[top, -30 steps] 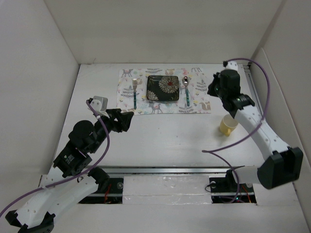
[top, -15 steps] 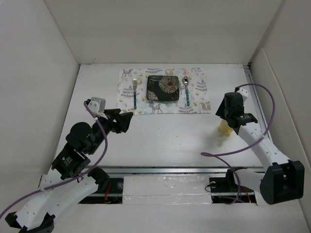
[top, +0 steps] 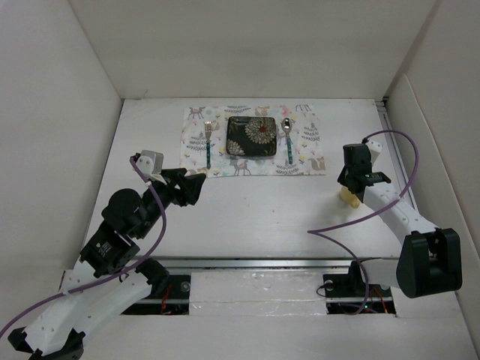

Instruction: Set the dinner table for one person

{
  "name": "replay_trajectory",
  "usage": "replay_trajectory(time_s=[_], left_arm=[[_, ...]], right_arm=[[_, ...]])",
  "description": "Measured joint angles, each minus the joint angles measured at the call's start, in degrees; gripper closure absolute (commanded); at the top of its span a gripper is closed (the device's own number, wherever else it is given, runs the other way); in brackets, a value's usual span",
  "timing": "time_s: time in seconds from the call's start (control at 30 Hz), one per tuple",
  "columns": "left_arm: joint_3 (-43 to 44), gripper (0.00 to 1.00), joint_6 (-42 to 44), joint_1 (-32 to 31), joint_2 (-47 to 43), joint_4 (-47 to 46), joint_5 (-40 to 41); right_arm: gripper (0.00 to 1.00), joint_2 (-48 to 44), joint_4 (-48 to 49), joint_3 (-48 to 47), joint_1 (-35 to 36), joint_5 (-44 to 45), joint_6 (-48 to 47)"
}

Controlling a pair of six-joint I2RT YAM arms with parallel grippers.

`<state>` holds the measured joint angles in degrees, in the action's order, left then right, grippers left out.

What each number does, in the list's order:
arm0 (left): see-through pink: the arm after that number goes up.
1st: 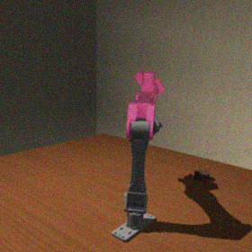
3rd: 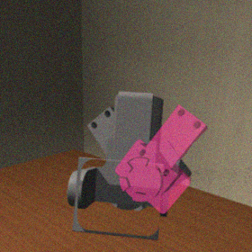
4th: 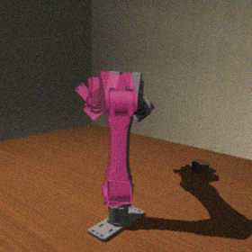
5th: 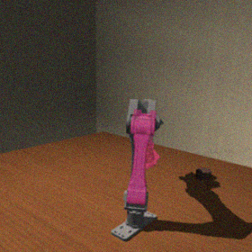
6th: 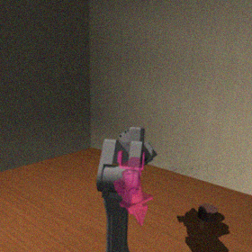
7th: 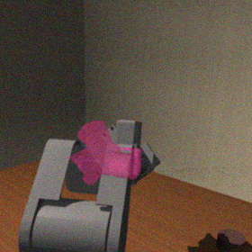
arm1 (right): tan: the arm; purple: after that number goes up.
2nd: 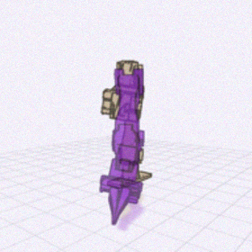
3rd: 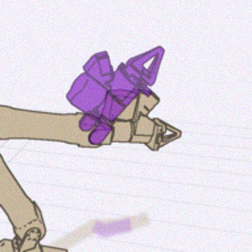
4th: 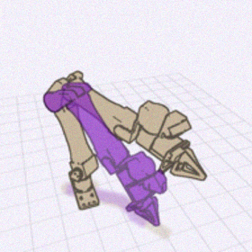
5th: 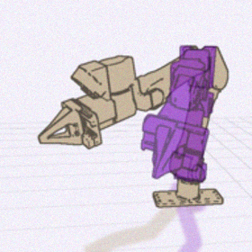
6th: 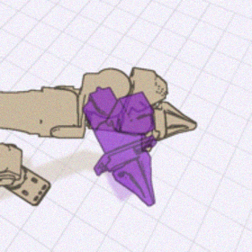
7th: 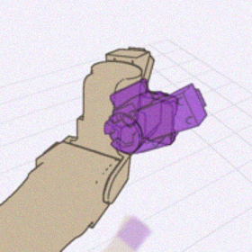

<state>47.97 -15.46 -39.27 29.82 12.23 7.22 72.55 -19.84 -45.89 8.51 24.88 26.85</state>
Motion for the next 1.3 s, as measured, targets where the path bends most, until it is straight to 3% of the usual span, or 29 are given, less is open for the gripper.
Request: replay_trajectory(time_s=[0.17,0.33,0.67,0.87,1.07,1.3], left_arm=[[0.0,0.42,0.0,0.0,0.0,0.0,-0.1],[0.0,0.42,0.0,0.0,0.2,0.0,0.0],[0.0,0.42,0.0,0.0,1.1,0.0,0.4],[-0.1,0.42,0.0,0.0,1.4,0.0,0.6],[-0.3,0.42,0.2,0.0,2.3,0.0,0.6],[-0.3,0.42,0.2,0.0,3.0,0.0,0.6]], right_arm=[[1.0,0.7,-2.4,-3.8,0.5,1.9,-0.2],[1.0,8.1,-2.7,-18.3,1.0,1.3,-3.5],[1.0,41.1,-1.2,-59.3,2.1,-2.0,-14.2],[1.0,60.9,-7.8,-82.6,2.6,-5.9,-17.6],[1.0,69.7,-12.3,-93.7,2.8,-9.0,-19.1],[1.0,71.6,-12.1,-98.2,2.8,-12.6,-19.1]])
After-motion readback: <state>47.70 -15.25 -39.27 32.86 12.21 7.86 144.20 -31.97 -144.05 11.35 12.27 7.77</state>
